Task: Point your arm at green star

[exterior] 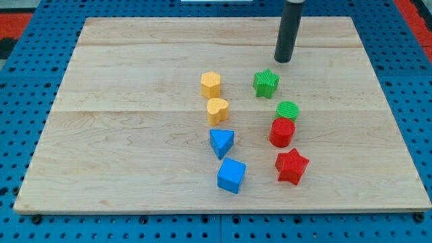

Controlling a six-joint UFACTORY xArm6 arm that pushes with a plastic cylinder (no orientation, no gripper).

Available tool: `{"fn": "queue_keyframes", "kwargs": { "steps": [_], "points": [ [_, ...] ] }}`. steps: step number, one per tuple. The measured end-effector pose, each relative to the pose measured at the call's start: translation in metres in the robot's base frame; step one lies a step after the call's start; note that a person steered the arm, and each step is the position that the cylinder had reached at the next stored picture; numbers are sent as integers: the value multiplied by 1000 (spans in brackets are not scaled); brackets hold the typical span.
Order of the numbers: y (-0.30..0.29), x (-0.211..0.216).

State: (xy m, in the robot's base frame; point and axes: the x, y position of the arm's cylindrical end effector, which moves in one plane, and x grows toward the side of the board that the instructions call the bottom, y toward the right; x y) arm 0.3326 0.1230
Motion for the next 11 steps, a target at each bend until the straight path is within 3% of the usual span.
{"fn": "queue_keyframes", "kwargs": {
  "steps": [2, 3, 4, 7, 8, 9, 11],
  "points": [
    [-4, -11],
    [-46, -7],
    [-43, 5],
    [26, -2],
    [-27, -18],
    [-56, -6],
    [-52, 23]
  ]
}}
